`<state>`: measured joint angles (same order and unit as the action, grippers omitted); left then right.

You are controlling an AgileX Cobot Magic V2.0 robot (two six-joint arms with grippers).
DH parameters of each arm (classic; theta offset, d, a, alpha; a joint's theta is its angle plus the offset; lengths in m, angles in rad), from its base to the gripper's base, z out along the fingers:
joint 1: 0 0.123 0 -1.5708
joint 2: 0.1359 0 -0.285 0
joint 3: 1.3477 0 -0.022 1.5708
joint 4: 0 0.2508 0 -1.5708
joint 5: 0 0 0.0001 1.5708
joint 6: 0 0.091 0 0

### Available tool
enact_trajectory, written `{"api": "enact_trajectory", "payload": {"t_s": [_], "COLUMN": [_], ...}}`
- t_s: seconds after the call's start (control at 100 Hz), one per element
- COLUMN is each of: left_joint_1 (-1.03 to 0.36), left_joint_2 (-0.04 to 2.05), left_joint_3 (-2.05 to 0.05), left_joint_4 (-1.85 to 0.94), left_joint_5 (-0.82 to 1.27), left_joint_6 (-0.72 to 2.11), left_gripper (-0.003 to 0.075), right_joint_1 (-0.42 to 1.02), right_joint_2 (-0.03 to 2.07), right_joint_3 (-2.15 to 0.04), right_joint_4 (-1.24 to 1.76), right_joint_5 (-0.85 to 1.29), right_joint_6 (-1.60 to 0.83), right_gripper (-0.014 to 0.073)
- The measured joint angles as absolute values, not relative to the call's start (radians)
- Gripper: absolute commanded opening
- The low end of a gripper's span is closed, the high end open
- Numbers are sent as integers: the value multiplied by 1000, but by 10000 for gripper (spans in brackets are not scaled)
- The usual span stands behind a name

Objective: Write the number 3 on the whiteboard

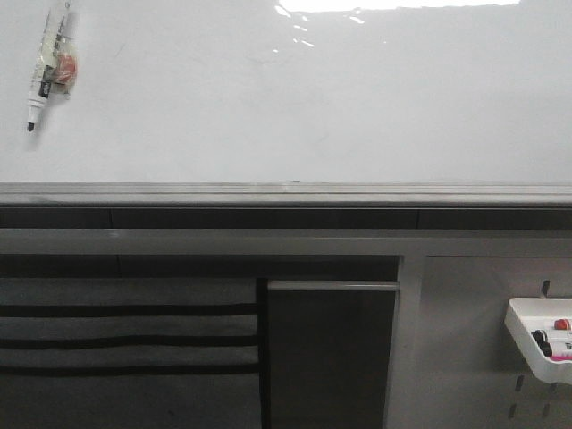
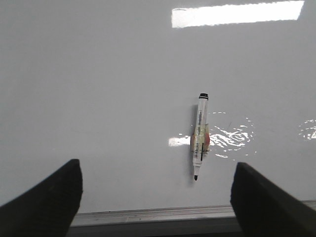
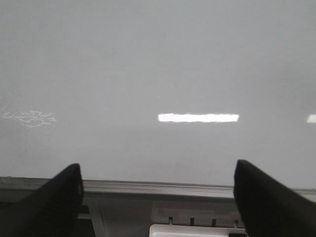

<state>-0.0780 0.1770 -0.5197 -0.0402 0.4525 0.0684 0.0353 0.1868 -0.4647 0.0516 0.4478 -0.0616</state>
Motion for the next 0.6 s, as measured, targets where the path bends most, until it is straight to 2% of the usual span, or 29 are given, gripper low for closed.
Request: {"api": "enact_trajectory", "payload": {"t_s": [0.6], "left_joint_1": [-78], "left_joint_2": [177], "left_joint_3": [-520], "left_joint_4": [-39], "left_joint_5": [452], "left_joint_6": [66], "left_gripper": [452], "right_joint_1": [35], "right_joint_2": [187], "right_joint_3": [-465], "right_joint_4": [52], "right_joint_5": [450], "right_joint_6": [-63], "right_gripper": [624]}}
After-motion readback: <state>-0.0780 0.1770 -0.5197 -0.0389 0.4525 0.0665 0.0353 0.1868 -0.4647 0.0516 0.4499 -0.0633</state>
